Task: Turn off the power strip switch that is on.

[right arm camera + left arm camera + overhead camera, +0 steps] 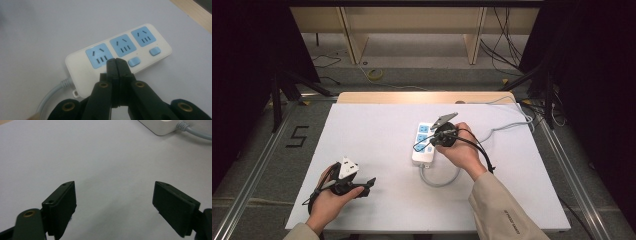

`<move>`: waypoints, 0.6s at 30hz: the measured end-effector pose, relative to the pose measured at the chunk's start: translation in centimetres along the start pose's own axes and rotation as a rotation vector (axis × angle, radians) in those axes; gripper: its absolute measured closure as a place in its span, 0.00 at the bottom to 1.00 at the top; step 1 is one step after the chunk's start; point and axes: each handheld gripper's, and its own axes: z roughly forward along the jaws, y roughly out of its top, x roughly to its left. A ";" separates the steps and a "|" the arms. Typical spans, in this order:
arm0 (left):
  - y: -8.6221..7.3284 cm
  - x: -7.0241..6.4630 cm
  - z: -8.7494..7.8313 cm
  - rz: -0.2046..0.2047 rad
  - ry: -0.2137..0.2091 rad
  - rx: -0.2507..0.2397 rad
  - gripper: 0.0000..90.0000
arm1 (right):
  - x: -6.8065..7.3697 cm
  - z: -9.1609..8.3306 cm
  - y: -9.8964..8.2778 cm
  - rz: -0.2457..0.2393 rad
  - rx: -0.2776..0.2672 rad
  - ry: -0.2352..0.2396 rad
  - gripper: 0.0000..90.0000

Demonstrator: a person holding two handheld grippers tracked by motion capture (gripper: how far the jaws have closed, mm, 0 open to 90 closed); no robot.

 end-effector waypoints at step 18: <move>0.0 0.0 0.0 0.001 0.000 -0.002 0.21 | 0.0 1.3 0.4 0.001 0.045 0.006 1.00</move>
